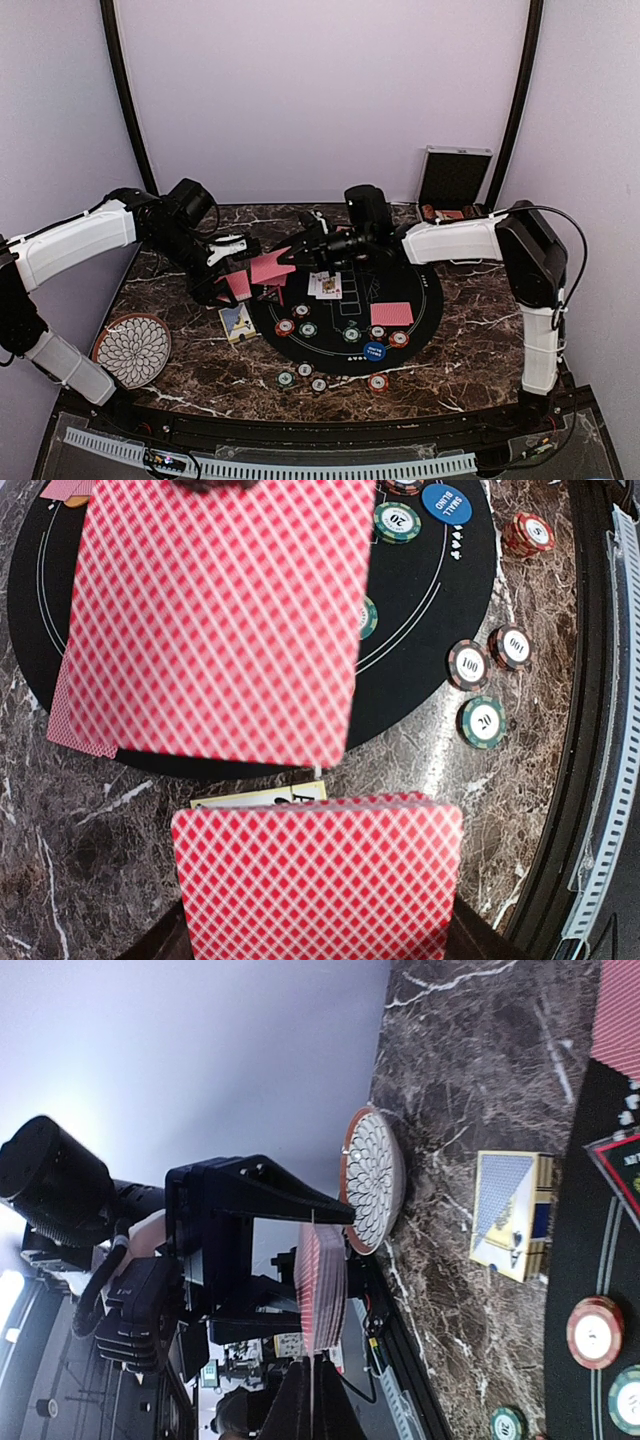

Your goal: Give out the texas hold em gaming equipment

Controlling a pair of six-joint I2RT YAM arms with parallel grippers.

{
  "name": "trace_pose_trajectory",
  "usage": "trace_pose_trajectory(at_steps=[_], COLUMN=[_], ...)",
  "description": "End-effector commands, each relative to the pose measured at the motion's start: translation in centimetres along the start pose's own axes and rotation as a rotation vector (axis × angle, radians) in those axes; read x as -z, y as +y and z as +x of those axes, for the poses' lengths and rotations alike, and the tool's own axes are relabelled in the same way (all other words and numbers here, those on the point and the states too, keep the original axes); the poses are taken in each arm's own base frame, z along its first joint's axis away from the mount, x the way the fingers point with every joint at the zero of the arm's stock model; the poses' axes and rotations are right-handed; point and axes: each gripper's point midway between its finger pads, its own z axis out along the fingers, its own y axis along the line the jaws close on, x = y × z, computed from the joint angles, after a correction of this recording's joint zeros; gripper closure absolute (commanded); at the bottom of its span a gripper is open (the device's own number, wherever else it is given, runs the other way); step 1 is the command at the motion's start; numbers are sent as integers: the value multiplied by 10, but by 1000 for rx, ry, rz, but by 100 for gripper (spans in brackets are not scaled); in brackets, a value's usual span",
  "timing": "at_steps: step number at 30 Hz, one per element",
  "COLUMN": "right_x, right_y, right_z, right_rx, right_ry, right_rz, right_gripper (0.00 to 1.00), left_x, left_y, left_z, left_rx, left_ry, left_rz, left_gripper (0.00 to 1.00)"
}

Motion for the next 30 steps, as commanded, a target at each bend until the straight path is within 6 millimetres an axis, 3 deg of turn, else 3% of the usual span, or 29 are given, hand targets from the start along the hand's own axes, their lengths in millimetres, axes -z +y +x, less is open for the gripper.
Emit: trace_pose_trajectory(at_steps=[1,7,13,20,25,30], right_x=[29,72,142,193,196,174], right_y=[-4,-39,-80,-85,-94,-108], right_z=[-13,-35,-71,-88,-88,-86], right_rx=[140,323,568,879,1067,1202], right_ry=[-40,-83,-171,-185,-123,-94], right_rz=[187,565,1109,1570,1796,1786], right_gripper=[100,100,100,100,100,100], left_x=[10,11,9,8,7,7], left_y=[-4,-3,-2,-2,-2,-2], left_z=[0,-1,2,2,1,2], left_rx=[-18,-17,-13,-12,-9,-8], left_ry=[-17,-17,-3,-4,-4,-4], left_rz=[-10,-13,-13,-13,-10,-10], left_gripper=[100,100,100,100,100,100])
